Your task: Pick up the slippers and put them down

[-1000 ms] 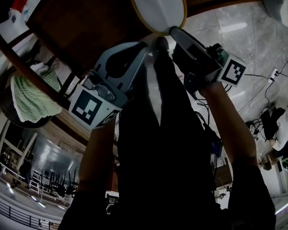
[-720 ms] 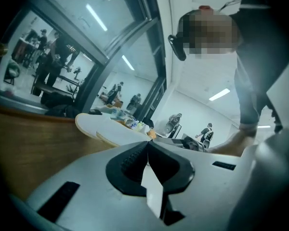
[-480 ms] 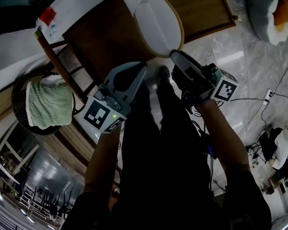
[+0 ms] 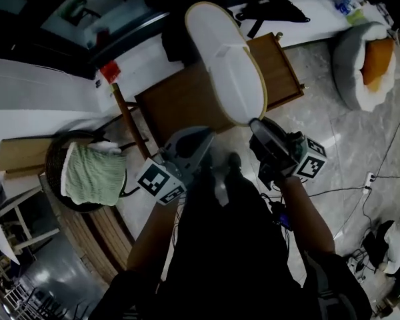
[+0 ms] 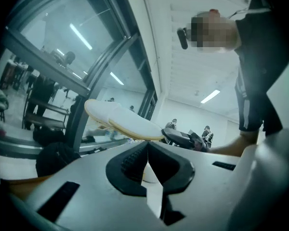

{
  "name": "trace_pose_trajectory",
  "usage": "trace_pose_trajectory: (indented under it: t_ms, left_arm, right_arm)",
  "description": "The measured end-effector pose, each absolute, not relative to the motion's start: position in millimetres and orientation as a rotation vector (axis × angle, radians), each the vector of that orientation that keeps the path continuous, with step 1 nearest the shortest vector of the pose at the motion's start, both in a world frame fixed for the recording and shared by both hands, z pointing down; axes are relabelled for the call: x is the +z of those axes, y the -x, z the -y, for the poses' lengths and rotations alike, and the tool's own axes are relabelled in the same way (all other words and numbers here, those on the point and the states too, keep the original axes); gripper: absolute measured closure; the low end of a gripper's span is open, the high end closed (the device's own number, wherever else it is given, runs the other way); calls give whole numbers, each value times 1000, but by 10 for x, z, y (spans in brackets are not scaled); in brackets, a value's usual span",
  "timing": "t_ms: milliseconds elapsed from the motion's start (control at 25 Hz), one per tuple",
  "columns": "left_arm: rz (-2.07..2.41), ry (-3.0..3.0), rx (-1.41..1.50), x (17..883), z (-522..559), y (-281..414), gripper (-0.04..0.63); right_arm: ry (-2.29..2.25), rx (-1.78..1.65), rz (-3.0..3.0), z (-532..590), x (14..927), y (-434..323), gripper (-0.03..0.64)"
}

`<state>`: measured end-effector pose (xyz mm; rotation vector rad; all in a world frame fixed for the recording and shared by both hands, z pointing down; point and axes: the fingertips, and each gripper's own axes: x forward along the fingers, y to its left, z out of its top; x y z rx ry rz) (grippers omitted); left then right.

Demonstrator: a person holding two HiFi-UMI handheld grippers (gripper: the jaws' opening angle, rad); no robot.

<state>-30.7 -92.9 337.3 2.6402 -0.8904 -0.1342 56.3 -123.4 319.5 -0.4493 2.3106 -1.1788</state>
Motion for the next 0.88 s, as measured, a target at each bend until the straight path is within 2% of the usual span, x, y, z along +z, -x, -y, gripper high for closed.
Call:
trace_pose_trajectory:
  t_ms: [520, 880]
  left_arm:
    - [984, -2892, -273, 1792, 983, 606, 583]
    - [919, -3010, -292, 1255, 762, 662, 583]
  right_arm:
    - [279, -685, -2426, 1202, 1497, -567, 571]
    - [203, -551, -2365, 969, 983, -466, 571]
